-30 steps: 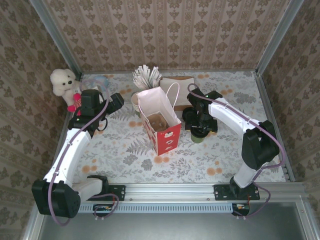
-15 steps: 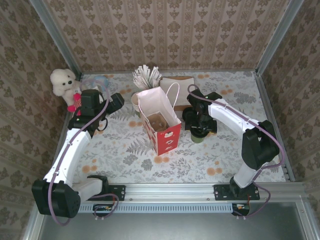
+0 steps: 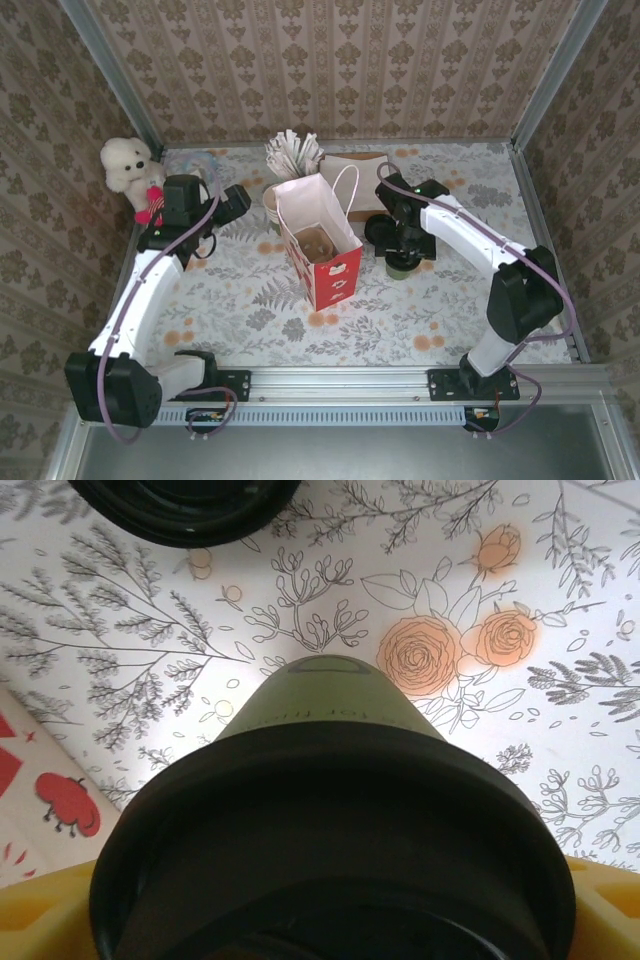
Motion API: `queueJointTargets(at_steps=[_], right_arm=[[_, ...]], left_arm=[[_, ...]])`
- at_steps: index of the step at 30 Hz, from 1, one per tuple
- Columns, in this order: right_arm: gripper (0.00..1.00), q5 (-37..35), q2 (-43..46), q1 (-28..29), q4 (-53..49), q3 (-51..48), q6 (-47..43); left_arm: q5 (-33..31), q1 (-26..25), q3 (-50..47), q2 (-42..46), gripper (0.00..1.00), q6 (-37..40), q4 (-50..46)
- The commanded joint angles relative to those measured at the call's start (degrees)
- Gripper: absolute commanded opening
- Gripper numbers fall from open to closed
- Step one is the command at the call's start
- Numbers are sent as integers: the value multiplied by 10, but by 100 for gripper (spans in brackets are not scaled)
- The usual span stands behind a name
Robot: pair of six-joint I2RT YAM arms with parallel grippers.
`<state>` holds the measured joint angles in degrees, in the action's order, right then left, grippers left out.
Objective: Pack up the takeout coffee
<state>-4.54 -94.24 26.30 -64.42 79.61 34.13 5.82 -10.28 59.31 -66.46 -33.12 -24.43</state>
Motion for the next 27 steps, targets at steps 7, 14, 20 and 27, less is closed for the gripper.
queueJointTargets(at_steps=[7, 14, 20, 27], right_arm=[[76, -43, 85, 3, -109, 87, -50], [68, -58, 113, 11, -156, 184, -51], [67, -86, 101, 29, -184, 285, -64], [64, -122, 69, 67, -185, 409, -82]], left_arm=[[63, -13, 89, -17, 100, 44, -33], [17, -115, 158, -1, 100, 140, -119], [-15, -196, 169, 35, 100, 171, -143], [-83, -200, 173, 73, 100, 124, -139]])
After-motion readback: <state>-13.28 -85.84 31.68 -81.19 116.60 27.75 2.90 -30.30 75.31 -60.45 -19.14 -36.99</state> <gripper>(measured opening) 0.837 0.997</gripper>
